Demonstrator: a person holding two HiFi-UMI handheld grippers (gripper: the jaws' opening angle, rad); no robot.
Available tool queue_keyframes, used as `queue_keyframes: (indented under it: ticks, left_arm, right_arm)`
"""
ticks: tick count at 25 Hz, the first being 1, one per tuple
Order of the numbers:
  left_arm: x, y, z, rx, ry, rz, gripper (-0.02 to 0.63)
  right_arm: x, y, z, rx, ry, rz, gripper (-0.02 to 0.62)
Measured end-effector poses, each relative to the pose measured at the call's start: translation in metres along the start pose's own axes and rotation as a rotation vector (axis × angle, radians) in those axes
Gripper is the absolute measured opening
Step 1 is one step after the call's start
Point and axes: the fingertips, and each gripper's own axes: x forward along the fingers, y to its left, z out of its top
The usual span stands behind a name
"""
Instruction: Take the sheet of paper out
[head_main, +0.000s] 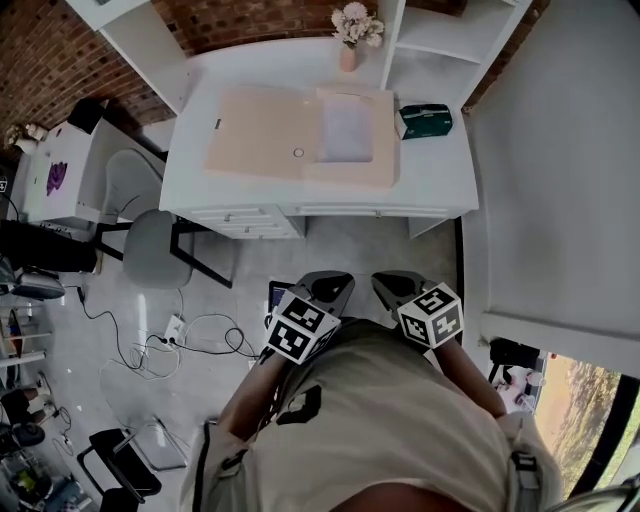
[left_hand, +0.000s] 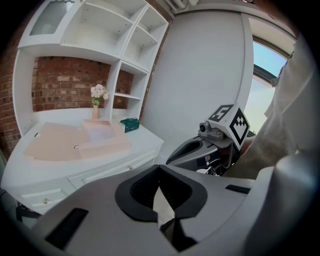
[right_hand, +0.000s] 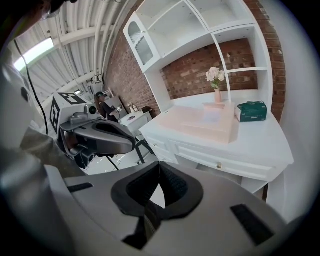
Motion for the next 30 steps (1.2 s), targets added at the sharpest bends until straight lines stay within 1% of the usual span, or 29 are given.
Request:
queue_keyframes:
  ticks: [5, 10, 16, 23, 27, 30]
  left_arm:
    - [-0.011, 0.046, 0.008, -0.003, -0.014, -0.002, 0.017]
    - [-0.022, 0.086, 0.016, -0.017, -0.027, 0.012, 0.017]
    - [-0.023, 0.113, 0.022, -0.065, -0.044, 0.031, 0.017]
    - [-0.003, 0.136, 0.04, -0.099, -0.037, 0.085, 0.017]
    - [0.009, 0.155, 0.063, -0.101, -0.026, 0.137, 0.017]
    - [0.02, 0.173, 0.083, -0.093, -0.009, 0.181, 0.017]
  right_arm:
    - [0.034, 0.002, 0.03, -0.008, 0.015, -0.011, 0.025]
    - [0.058, 0.004, 0.047, -0.025, 0.043, -0.013, 0.025]
    - [0.074, -0.001, 0.058, -0.022, 0.08, -0.001, 0.026]
    - [0.089, -0.028, 0.076, -0.031, 0.092, 0.049, 0.025]
    - [0.091, -0.049, 0.092, -0.027, 0.089, 0.086, 0.025]
    - [0.089, -0.071, 0.103, 0.009, 0.081, 0.113, 0.026]
